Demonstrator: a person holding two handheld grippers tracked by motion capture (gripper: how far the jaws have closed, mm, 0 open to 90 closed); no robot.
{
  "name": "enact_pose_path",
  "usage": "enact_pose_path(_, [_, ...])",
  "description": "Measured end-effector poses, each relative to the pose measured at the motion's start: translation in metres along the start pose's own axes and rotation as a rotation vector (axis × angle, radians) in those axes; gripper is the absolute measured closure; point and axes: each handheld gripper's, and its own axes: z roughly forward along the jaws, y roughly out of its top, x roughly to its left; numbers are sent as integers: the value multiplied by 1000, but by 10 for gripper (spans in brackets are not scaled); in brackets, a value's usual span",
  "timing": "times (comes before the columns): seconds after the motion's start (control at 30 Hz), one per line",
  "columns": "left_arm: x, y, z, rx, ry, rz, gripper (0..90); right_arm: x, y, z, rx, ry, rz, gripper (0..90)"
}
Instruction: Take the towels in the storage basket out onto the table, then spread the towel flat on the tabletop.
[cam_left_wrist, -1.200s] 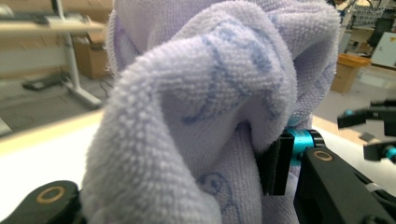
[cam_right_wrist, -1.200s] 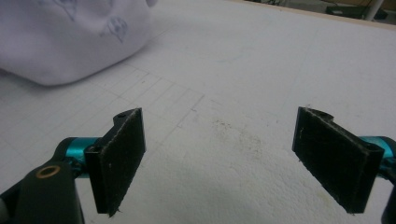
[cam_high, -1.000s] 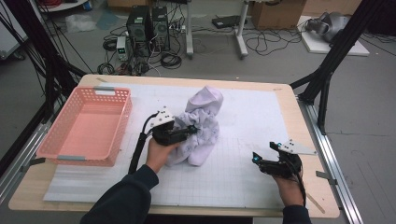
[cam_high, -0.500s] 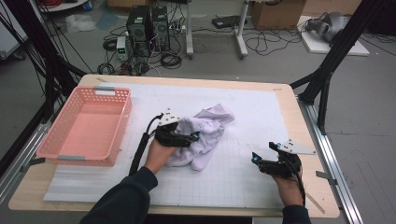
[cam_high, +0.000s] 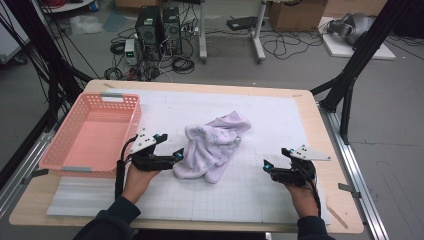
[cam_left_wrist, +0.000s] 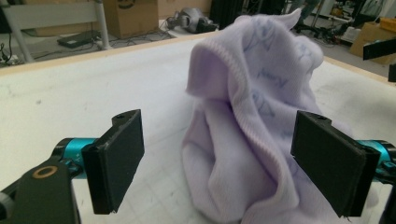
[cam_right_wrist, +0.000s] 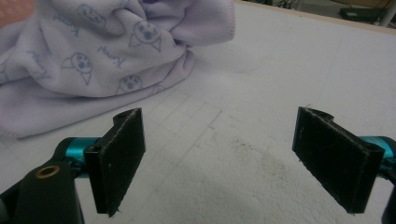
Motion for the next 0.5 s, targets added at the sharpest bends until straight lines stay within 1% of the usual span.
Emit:
enact_pose_path(0.03, [1, -1, 0, 11, -3, 1, 178, 0, 0, 0, 3, 5, 0, 159])
enact_pose_path(0.07, [1, -2, 0, 19, 0, 12, 179, 0, 0, 1, 4, 6, 1, 159])
enact_pose_path(0.1, [1, -2, 0, 19, 2, 15, 180, 0, 0, 2, 6, 0, -5, 159])
enact_pose_path(0.13, [1, -2, -1, 18, -4, 9, 180, 0, 0, 2, 16, -3, -6, 159])
enact_pose_path(0.23, [2, -3, -2, 22, 8, 8, 182, 1, -2, 3, 27, -3, -17, 159])
enact_pose_path(0.3, [3, -5, -4, 29, 6, 2, 182, 1, -4, 2, 37, -3, -20, 159])
enact_pose_path(0.43, [4, -8, -9, 39, 14, -5, 184, 1, -3, 4, 31, -2, -17, 159])
enact_pose_path(0.5, [6, -8, -10, 36, 20, -10, 184, 2, -3, 7, 42, 1, -19, 159])
